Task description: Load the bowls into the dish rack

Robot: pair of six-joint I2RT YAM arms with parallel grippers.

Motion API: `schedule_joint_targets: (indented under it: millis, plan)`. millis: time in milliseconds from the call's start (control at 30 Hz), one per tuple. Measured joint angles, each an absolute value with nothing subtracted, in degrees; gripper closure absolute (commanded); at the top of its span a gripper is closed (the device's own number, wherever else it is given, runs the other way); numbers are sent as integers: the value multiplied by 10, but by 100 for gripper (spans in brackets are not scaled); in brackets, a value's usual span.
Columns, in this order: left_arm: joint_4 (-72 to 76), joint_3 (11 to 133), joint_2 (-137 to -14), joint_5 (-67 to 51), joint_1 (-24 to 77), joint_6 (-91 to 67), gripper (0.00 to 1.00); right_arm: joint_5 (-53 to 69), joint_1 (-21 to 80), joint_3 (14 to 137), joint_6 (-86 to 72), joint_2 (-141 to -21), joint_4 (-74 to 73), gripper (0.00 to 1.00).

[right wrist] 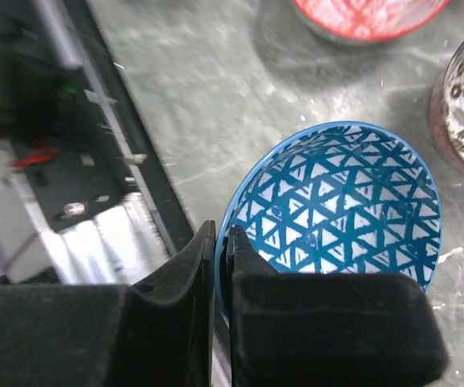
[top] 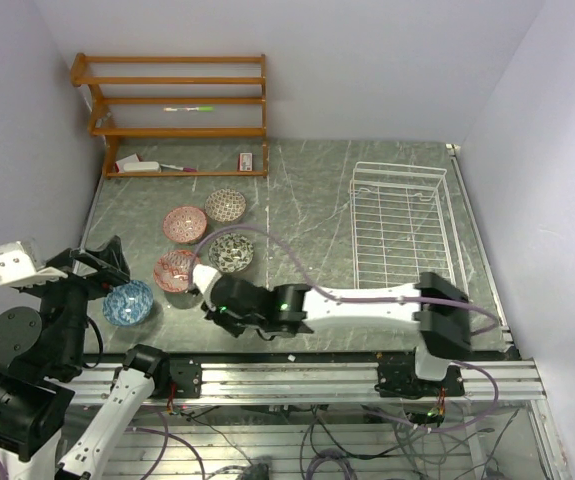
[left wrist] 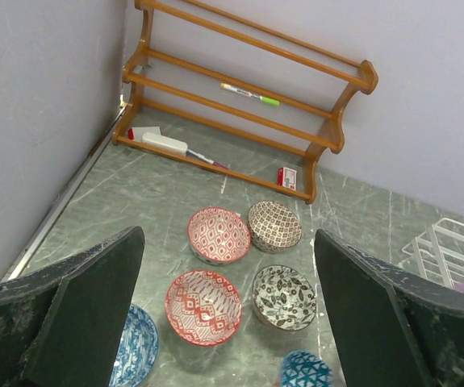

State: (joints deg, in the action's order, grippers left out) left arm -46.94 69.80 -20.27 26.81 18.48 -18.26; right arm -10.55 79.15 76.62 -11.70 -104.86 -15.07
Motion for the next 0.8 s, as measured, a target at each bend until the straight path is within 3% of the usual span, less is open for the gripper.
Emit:
schedule_joint_targets:
  millis: [200, 367, 667, 800]
  plan:
    - [-468, 699, -204, 263, 185, -183, 2, -4, 734, 710, -150, -869, -105, 100]
    - [-468, 705, -209, 255, 185, -184, 2, 63, 577, 648, -182, -759, -56, 100]
    - [-468, 721, -211, 253, 185, -184, 3, 176, 326, 577, -242, -681, -23, 100]
    - [-469, 725, -212, 253, 185, -184, 2, 266, 169, 519, -298, -674, 41, 100]
